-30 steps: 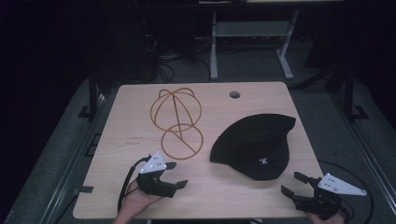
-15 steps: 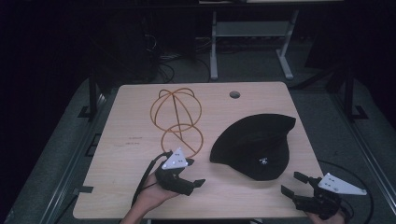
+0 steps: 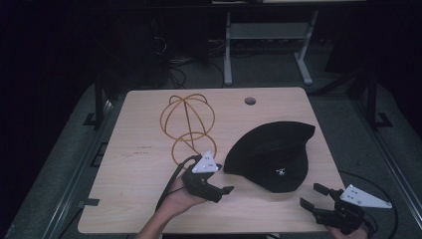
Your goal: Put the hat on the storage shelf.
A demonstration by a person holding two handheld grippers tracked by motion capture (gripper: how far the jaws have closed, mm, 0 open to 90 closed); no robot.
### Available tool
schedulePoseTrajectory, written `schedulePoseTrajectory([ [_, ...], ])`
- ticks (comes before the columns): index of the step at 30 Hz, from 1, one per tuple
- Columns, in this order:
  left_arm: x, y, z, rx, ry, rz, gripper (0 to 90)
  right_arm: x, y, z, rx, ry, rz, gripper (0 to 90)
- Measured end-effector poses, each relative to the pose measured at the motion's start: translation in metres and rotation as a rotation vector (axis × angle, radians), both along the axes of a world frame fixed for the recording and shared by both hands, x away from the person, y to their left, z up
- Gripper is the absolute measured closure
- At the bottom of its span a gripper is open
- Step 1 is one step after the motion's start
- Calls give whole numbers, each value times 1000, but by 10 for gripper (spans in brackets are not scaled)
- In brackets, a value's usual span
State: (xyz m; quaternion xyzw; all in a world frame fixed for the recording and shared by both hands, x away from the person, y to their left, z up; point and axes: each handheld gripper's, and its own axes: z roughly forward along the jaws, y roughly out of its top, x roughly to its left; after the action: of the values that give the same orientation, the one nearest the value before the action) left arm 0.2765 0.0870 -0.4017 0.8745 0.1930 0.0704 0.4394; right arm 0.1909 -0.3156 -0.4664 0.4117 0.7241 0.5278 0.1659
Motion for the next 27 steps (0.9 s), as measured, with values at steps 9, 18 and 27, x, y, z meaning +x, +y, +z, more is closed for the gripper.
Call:
schedulePoseTrajectory([
  [9, 13, -23, 2, 17, -3, -16, 238, 0, 0, 1, -6, -4, 1, 211],
  [18, 26, -35, 1, 42, 3, -24, 282, 0, 0, 0, 12, -9, 3, 212],
  [27, 36, -47, 0, 52, 24, -39, 384, -1, 0, 1, 19, -11, 8, 212],
])
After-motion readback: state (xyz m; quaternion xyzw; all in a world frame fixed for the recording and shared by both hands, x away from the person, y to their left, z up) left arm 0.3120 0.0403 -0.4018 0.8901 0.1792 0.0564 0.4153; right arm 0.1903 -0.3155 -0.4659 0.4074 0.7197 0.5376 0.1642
